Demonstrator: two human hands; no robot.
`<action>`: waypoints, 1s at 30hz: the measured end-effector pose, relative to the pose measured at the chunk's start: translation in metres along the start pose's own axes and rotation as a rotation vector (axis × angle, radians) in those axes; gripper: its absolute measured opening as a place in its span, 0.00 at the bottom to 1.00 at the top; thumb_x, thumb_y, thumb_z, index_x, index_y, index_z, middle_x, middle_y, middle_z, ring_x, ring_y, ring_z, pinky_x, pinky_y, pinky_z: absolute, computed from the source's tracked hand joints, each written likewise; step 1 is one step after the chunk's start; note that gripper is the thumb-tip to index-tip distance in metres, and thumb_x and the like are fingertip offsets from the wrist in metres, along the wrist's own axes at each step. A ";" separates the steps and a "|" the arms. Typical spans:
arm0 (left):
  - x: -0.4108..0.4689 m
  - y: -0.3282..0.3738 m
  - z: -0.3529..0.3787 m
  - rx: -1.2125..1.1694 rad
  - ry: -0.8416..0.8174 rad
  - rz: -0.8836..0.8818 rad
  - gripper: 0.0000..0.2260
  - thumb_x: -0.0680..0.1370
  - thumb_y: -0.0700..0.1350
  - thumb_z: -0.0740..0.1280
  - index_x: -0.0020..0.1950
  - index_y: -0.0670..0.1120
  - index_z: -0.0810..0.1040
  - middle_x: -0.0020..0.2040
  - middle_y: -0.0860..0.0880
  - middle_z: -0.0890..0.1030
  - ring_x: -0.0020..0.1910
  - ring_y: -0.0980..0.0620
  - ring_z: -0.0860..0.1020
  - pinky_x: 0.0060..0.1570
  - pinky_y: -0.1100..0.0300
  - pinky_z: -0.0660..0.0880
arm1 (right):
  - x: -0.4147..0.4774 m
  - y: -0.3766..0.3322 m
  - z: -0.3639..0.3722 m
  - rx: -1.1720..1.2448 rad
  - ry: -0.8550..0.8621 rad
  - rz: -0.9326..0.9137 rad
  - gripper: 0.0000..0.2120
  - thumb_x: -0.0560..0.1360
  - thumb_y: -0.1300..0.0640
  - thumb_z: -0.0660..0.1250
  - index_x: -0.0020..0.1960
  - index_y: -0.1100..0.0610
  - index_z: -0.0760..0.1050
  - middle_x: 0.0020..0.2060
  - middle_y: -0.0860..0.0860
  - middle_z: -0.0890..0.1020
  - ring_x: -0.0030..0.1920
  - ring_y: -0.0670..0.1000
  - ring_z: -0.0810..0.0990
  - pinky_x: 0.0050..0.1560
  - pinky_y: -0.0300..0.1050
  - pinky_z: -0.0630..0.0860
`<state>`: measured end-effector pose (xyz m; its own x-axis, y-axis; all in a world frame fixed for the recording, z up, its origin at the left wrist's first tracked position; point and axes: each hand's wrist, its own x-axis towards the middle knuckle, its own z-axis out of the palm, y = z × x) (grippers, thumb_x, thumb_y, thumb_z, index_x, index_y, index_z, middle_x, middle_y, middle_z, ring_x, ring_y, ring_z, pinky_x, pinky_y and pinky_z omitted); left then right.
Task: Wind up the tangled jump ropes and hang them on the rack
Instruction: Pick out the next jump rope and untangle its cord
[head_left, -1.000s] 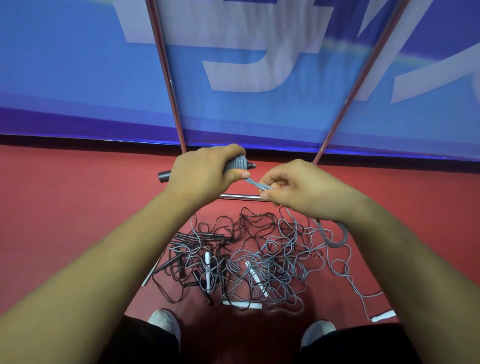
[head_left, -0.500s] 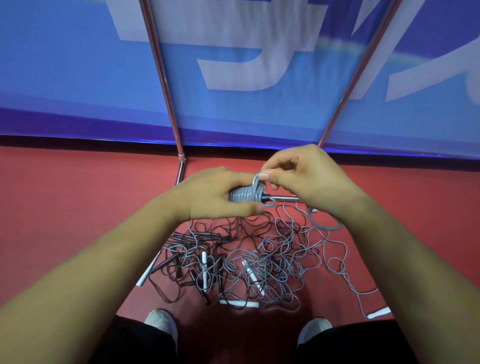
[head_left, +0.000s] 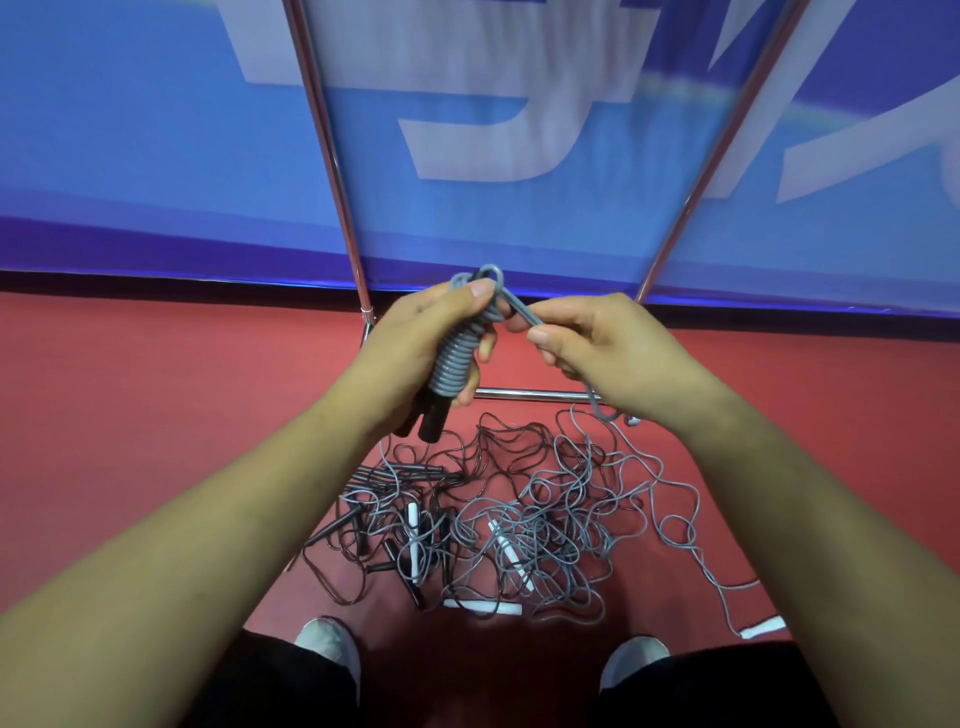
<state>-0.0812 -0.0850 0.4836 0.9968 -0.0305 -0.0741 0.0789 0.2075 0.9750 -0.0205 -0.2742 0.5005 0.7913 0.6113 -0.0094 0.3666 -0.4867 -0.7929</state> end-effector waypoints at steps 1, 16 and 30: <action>0.001 0.000 0.000 -0.033 0.006 -0.001 0.15 0.77 0.53 0.64 0.53 0.42 0.75 0.32 0.44 0.75 0.20 0.47 0.70 0.22 0.61 0.67 | 0.000 0.001 0.000 -0.017 -0.006 0.010 0.10 0.81 0.59 0.64 0.57 0.50 0.82 0.31 0.45 0.75 0.28 0.43 0.69 0.29 0.38 0.70; 0.006 0.005 -0.018 -0.146 0.010 -0.081 0.14 0.78 0.41 0.66 0.63 0.44 0.73 0.41 0.44 0.79 0.25 0.44 0.75 0.27 0.59 0.74 | -0.004 -0.008 0.001 -0.209 -0.078 -0.016 0.11 0.83 0.57 0.61 0.56 0.56 0.81 0.30 0.36 0.79 0.34 0.40 0.76 0.35 0.32 0.68; 0.010 -0.018 -0.024 1.195 0.000 0.049 0.22 0.73 0.54 0.75 0.65 0.58 0.75 0.54 0.51 0.83 0.47 0.50 0.81 0.53 0.52 0.78 | -0.005 -0.008 0.005 -0.542 -0.231 -0.157 0.10 0.79 0.53 0.64 0.43 0.56 0.79 0.34 0.49 0.75 0.41 0.54 0.76 0.45 0.57 0.75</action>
<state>-0.0727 -0.0660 0.4607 0.9983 -0.0482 -0.0317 -0.0226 -0.8322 0.5539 -0.0296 -0.2698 0.5034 0.6035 0.7913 -0.0980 0.7149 -0.5914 -0.3730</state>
